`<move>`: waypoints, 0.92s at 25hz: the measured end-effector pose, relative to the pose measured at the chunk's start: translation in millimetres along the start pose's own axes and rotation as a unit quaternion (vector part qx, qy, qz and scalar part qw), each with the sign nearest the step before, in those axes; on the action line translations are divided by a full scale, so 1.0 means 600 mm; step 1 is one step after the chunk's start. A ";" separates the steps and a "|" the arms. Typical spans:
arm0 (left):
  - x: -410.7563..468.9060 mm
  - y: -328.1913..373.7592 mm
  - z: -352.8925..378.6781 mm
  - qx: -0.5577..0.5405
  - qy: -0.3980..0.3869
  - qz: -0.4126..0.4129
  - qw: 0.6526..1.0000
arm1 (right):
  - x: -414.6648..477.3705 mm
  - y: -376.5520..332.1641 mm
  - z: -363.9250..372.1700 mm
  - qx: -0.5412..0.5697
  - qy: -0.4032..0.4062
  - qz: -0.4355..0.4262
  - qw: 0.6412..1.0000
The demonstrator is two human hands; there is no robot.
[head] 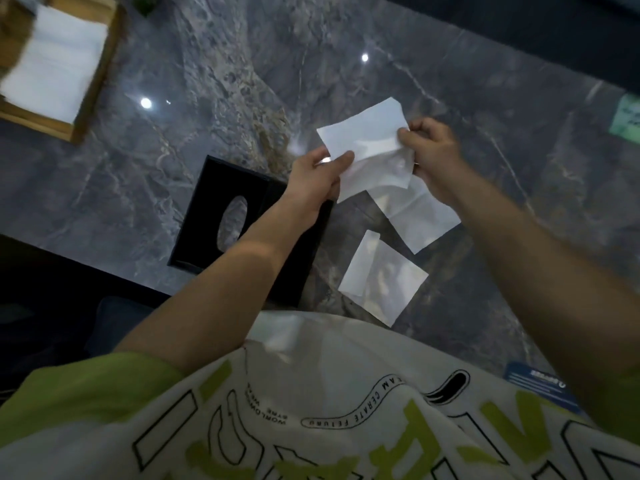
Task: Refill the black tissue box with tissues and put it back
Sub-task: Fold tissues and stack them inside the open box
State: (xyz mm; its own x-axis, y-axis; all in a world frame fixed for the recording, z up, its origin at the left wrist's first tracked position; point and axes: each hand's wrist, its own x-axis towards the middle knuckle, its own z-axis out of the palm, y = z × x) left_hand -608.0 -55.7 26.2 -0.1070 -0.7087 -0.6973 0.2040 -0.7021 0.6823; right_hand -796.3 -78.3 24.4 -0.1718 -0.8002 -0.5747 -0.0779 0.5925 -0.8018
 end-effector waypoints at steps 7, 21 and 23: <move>-0.038 0.013 -0.091 0.015 -0.047 0.036 0.998 | -0.087 0.007 0.068 0.041 0.060 -0.019 0.997; -0.053 0.064 -0.351 0.152 -0.050 0.191 0.968 | -0.220 0.037 0.314 0.188 0.107 0.001 0.976; -0.058 0.062 -0.364 0.191 -0.055 0.214 0.956 | -0.228 0.037 0.318 0.178 0.091 -0.005 0.980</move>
State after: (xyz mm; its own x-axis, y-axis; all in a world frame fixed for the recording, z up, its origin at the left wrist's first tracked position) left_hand -384.4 -42.1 27.9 -0.1989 -0.9249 -0.3242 -0.1169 -0.3060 0.9448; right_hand -587.3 26.7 53.7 -0.3484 -0.7567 -0.5532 0.2610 0.4885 -0.8326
